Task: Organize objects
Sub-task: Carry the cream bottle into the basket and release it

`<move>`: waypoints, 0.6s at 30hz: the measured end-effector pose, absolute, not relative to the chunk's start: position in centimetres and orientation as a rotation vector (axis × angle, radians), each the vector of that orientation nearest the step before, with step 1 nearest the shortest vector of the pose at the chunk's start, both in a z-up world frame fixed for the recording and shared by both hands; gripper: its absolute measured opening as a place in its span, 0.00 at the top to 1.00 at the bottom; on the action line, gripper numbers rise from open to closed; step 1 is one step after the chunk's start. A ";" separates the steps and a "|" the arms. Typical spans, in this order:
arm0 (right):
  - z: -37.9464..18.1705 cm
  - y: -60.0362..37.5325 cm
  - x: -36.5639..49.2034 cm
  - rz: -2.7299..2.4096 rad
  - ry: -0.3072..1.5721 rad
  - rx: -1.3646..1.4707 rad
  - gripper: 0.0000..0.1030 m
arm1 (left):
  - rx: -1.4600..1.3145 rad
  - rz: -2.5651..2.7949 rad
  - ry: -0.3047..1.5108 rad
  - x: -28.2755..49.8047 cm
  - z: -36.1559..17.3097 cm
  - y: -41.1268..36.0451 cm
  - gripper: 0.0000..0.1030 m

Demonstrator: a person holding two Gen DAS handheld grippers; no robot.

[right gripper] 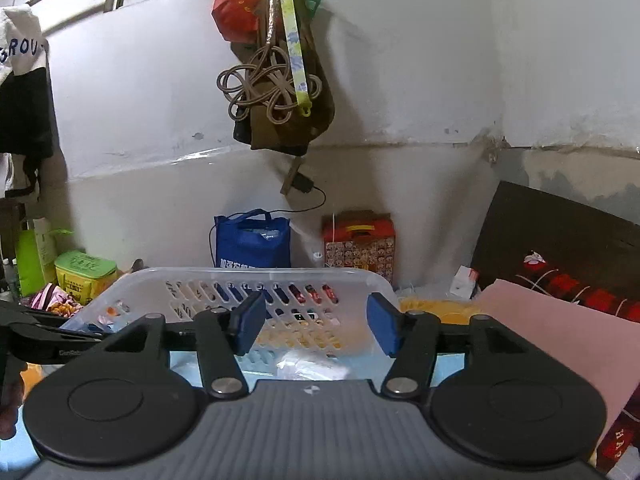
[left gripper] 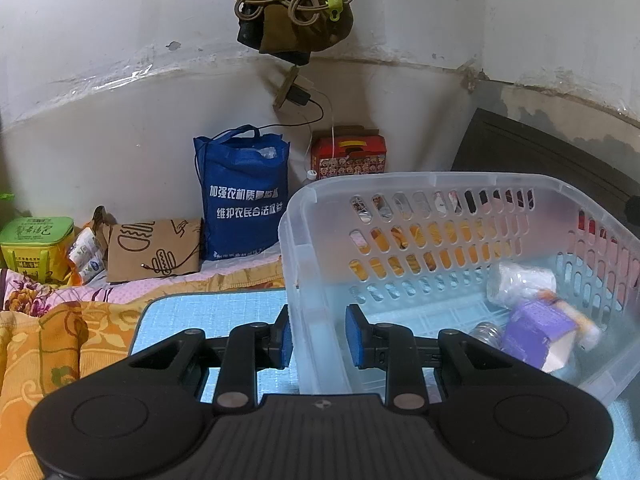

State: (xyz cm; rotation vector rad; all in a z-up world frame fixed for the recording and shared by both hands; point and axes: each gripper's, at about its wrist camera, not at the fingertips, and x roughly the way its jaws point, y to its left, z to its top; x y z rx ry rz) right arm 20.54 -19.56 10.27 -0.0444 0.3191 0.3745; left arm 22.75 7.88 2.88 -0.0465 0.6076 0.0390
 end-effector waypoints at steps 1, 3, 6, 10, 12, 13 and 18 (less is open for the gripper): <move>10.2 -19.7 20.5 0.378 0.322 -0.036 0.43 | -0.048 0.036 0.607 22.8 2.9 7.9 0.70; 10.2 -20.1 20.1 0.373 0.318 -0.029 0.43 | -0.049 0.034 0.608 22.8 2.9 7.9 0.70; 10.2 -20.7 19.0 0.380 0.301 -0.016 0.43 | -0.048 0.032 0.609 22.8 2.9 7.8 0.70; 10.1 -21.5 17.2 0.374 0.261 0.008 0.35 | -0.047 0.032 0.609 22.8 2.9 7.8 0.70; 9.5 -22.0 15.9 0.360 0.249 0.023 0.28 | -0.047 0.032 0.609 22.8 2.9 7.8 0.70; 9.2 -22.1 15.5 0.354 0.246 0.025 0.24 | -0.047 0.031 0.609 22.8 2.9 7.8 0.70; 6.0 -21.3 13.8 0.335 0.271 -0.021 0.16 | -0.045 0.034 0.606 22.8 2.8 7.8 0.70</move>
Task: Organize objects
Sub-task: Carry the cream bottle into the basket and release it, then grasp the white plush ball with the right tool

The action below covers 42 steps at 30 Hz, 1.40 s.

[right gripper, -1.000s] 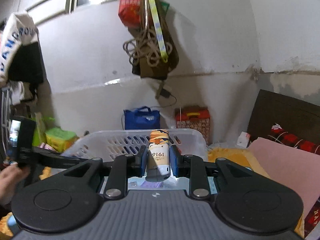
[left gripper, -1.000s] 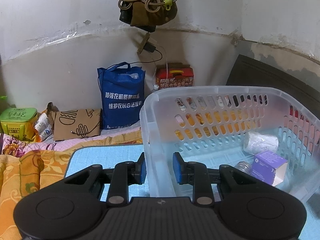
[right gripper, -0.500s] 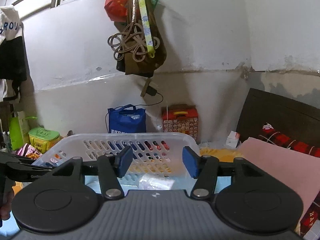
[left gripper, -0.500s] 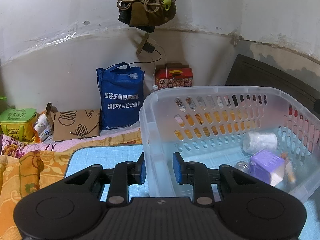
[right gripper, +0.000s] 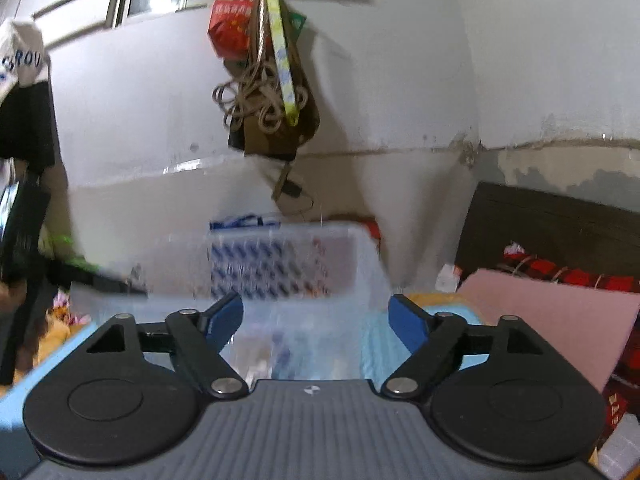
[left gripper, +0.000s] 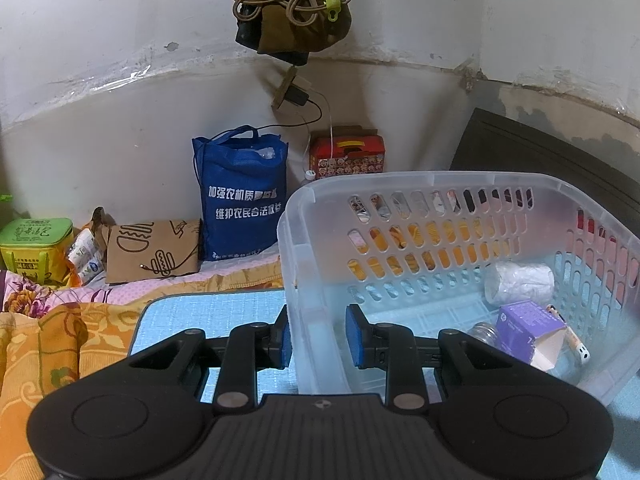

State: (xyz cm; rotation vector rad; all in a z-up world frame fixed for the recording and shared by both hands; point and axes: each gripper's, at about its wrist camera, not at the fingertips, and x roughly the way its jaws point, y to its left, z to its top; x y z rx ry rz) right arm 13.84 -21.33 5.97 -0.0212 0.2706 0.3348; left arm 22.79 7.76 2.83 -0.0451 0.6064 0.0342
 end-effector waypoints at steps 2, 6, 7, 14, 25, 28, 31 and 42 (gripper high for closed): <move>4.8 -21.2 13.6 0.338 0.295 -0.020 0.11 | -0.045 0.035 0.606 22.8 2.8 7.8 0.70; 2.8 -21.1 13.9 0.351 0.348 0.002 0.03 | -0.041 0.038 0.602 22.7 2.8 7.7 0.70; 2.4 -21.0 14.0 0.354 0.362 0.005 0.02 | -0.041 0.037 0.602 22.7 2.8 7.8 0.70; 0.1 -19.6 13.8 0.373 0.460 -0.014 0.00 | -0.041 0.033 0.602 22.6 2.8 7.8 0.70; -1.3 -17.8 8.4 0.512 0.412 0.089 0.00 | -0.038 0.036 0.597 22.7 2.8 7.7 0.70; -0.7 -16.7 6.8 0.571 0.371 0.102 0.00 | -0.037 0.036 0.597 22.7 2.8 7.7 0.70; -0.5 -14.7 5.5 0.620 0.345 0.067 0.00 | -0.037 0.037 0.597 22.7 2.8 7.7 0.70; -2.2 -7.3 5.9 0.522 0.378 -0.062 0.03 | -0.040 0.034 0.598 22.7 2.8 7.9 0.69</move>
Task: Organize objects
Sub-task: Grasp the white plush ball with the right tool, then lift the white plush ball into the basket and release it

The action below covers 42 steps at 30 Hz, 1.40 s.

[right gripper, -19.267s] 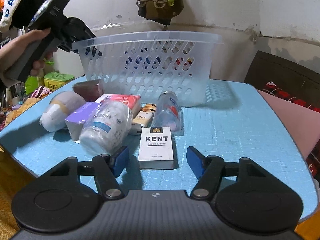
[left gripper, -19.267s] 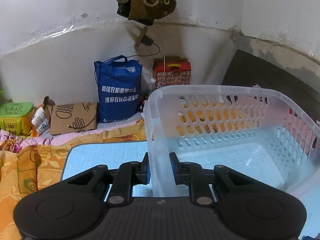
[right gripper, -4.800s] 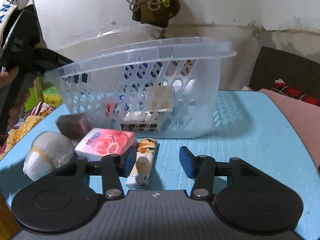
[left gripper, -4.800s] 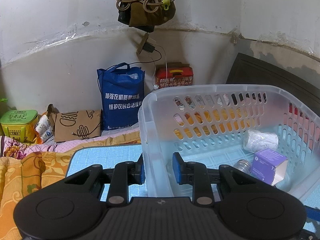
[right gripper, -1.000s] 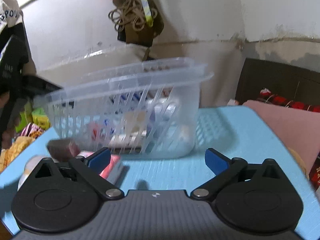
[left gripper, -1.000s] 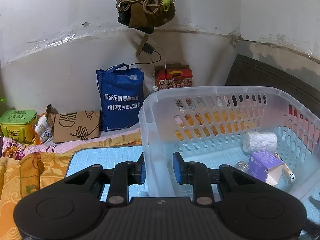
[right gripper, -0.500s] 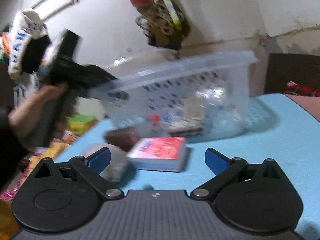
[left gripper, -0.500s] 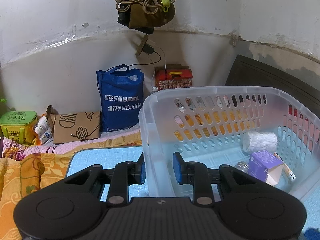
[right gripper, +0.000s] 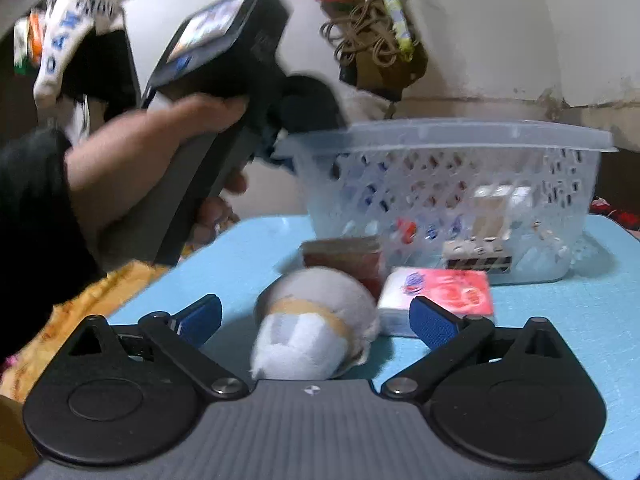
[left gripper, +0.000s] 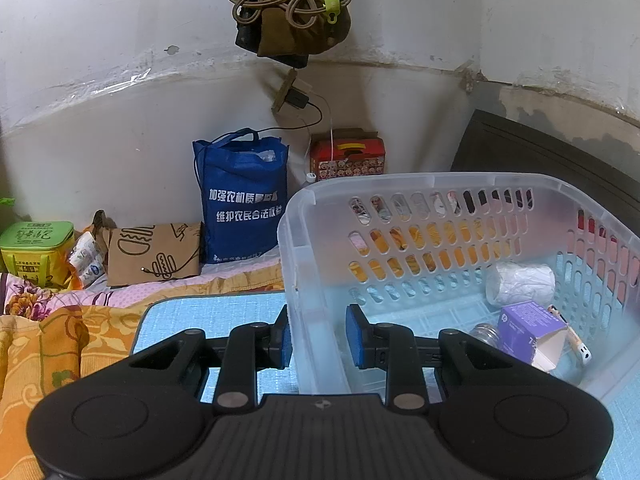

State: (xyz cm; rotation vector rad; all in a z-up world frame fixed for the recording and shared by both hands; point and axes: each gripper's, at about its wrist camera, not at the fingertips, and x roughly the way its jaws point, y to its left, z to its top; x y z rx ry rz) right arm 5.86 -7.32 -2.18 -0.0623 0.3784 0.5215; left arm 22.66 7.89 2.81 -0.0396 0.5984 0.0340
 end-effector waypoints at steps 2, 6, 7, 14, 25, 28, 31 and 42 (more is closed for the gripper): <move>-2.7 -6.6 5.9 0.509 0.393 -0.087 0.12 | -0.039 0.032 0.597 22.6 2.8 7.9 0.69; -3.1 -6.7 6.1 0.477 0.395 -0.112 0.29 | -0.040 0.029 0.597 22.6 2.8 7.8 0.69; -3.0 -7.2 6.2 0.497 0.399 -0.093 0.29 | -0.040 0.028 0.597 22.6 2.7 7.8 0.69; -1.7 -10.3 5.5 0.541 0.355 -0.036 0.30 | -0.025 0.044 0.589 22.6 2.8 7.6 0.69; 2.7 -15.3 5.4 0.455 0.232 0.030 0.30 | -0.026 0.050 0.585 22.6 2.8 7.4 0.69; 4.2 -16.0 5.9 0.407 0.182 0.022 0.30 | -0.023 0.052 0.583 22.5 2.8 7.4 0.69; 6.2 -16.6 6.6 0.369 0.119 0.007 0.30 | -0.023 0.051 0.583 22.5 2.8 7.4 0.69; 13.4 -13.9 15.7 0.422 0.122 -0.033 0.30 | -0.029 0.045 0.585 22.6 2.8 7.4 0.69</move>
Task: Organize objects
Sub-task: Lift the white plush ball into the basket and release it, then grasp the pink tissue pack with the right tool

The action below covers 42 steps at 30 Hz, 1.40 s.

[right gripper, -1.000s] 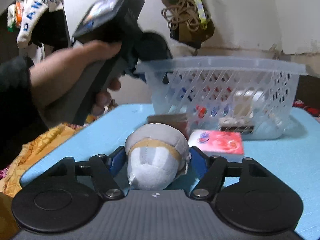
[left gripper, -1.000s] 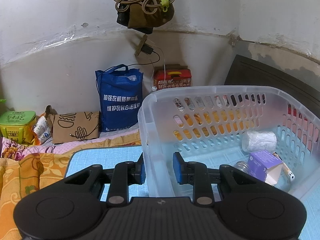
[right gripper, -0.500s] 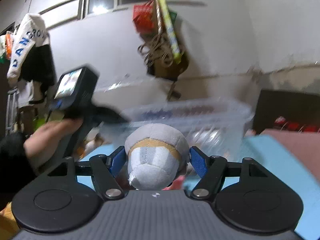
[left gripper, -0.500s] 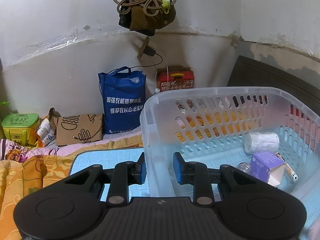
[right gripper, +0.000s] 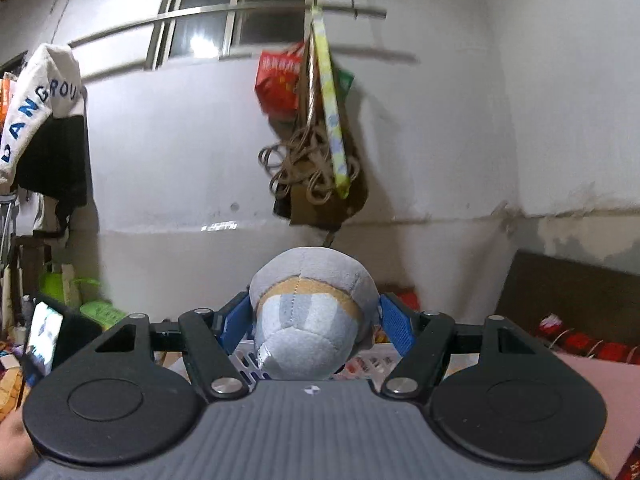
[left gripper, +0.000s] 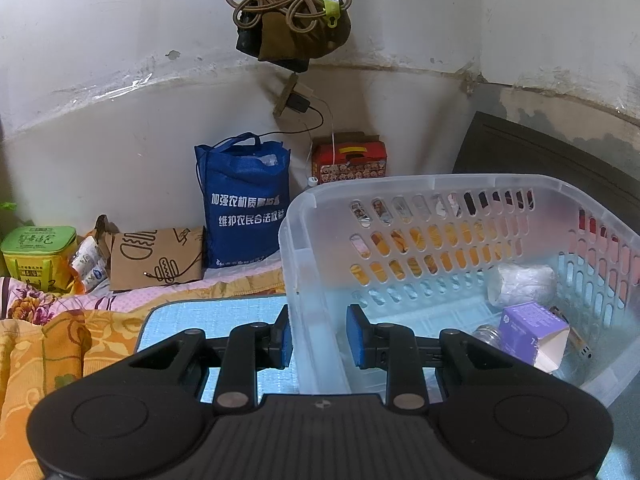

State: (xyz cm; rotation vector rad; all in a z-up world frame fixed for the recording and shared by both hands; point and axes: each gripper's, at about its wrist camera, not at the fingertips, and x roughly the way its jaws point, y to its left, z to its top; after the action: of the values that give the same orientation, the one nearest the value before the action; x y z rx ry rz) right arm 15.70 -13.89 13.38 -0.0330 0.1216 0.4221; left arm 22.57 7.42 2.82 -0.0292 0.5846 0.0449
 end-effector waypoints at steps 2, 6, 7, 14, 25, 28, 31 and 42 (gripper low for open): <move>13.2 -13.2 17.5 0.440 0.169 -0.032 0.29 | -0.028 0.046 0.584 22.5 2.8 7.4 0.69; 12.3 -11.7 19.5 0.433 0.217 -0.067 0.14 | -0.027 0.045 0.585 22.5 2.8 7.4 0.69; 12.1 -11.8 19.4 0.414 0.200 -0.074 0.10 | -0.026 0.046 0.586 22.5 2.8 7.4 0.69; 12.2 -12.5 17.5 0.412 0.137 -0.064 0.00 | -0.026 0.040 0.583 22.4 2.7 7.3 0.68; 11.0 -14.2 17.2 0.406 0.157 0.008 0.00 | -0.017 0.044 0.584 22.4 2.8 7.3 0.68; 9.5 -14.7 15.7 0.379 0.176 0.011 0.00 | -0.019 0.040 0.585 22.3 2.8 7.4 0.68; 7.2 -14.6 13.5 0.351 0.187 -0.038 0.00 | -0.016 0.041 0.584 22.4 2.9 7.5 0.68; 0.5 -13.6 13.4 0.367 0.381 0.004 0.00 | -0.011 0.049 0.580 22.3 2.9 7.4 0.68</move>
State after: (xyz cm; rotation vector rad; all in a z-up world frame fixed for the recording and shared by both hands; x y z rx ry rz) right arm 13.44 -13.59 0.53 0.0043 0.3808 0.3670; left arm 22.33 7.40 2.87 -0.0110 0.5802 0.0487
